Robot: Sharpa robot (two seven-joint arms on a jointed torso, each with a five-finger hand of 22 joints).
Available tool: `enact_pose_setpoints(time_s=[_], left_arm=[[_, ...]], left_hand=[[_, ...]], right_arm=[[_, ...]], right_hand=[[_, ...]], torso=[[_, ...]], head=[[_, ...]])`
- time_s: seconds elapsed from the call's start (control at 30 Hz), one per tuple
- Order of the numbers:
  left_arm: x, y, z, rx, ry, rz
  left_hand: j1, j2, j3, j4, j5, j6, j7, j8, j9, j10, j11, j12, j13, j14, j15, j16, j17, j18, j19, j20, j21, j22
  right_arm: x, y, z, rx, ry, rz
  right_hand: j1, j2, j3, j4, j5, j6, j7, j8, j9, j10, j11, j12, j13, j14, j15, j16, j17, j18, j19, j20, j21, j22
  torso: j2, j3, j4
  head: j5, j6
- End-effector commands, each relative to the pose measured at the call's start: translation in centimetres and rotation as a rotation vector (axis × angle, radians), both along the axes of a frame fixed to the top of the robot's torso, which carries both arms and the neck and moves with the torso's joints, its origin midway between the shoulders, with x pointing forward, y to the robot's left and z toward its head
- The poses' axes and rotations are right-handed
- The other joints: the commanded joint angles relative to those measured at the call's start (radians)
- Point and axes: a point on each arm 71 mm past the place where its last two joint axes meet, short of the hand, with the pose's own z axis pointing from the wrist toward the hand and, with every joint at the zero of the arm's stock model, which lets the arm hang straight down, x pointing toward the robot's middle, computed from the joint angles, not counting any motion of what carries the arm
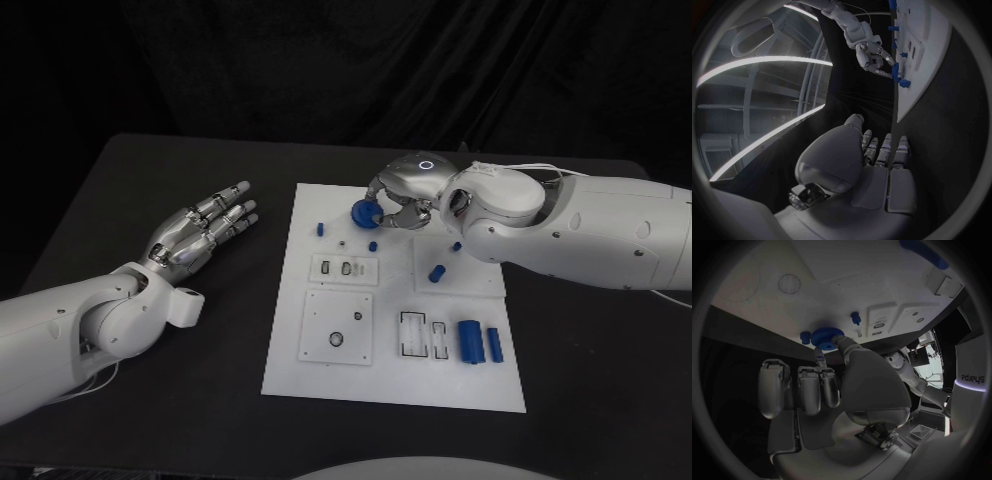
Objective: Assemble the parts on the task board
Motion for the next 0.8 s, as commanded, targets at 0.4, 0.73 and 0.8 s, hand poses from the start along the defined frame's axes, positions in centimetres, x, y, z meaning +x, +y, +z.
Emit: enact_pose_setpoints(time_s=[0.4,0.73,0.8], left_arm=[[-0.27,0.07,0.61,-0.073,-0.096,-0.008],[-0.3,0.19,0.51,-0.072,-0.094,-0.005],[-0.31,0.2,0.49,-0.072,-0.093,-0.005]], left_hand=[[0.008,-0.002,0.01,-0.002,0.004,-0.008,0.005,-0.006,-0.001,-0.001,0.005,0.006,0.001,-0.003,0.006,0.003,-0.001,0.017,-0.002,0.006,0.005,-0.001],[0.008,-0.002,0.01,-0.002,0.004,-0.008,0.005,-0.006,-0.001,-0.001,0.005,0.006,0.001,-0.003,0.006,0.003,-0.001,0.017,-0.002,0.006,0.005,-0.001],[0.008,-0.003,0.012,-0.003,0.003,-0.006,0.007,-0.006,-0.001,-0.001,0.005,0.006,0.001,-0.003,0.006,0.003,-0.001,0.017,-0.002,0.007,0.005,-0.001]], right_arm=[[0.18,-0.16,-0.99,-0.057,0.046,-0.028],[0.2,-0.2,-0.96,-0.051,0.041,-0.023],[0.19,-0.2,-0.93,-0.048,0.038,-0.021]], right_hand=[[-0.024,-0.011,0.034,-0.02,-0.087,-0.187,0.018,-0.121,0.36,0.106,0.024,0.003,0.263,0.105,0.025,0.003,0.263,0.018,-0.032,0.021,-0.057,0.145],[-0.034,0.005,0.009,-0.024,-0.201,-0.537,0.004,-0.139,0.155,0.106,0.015,0.003,0.263,0.091,0.019,-0.022,0.238,0.031,-0.065,0.018,-0.119,0.119],[-0.036,0.007,0.007,-0.022,-0.204,-0.536,0.003,-0.138,0.154,0.106,0.014,0.003,0.263,0.09,0.018,-0.024,0.236,0.032,-0.067,0.017,-0.122,0.117]], torso=[[0.0,0.0001,-0.0002],[0.0,0.0002,-0.0002],[0.0,0.0002,0.0]], head=[[0.0,-0.005],[0.0,-0.007],[0.0,-0.008]])
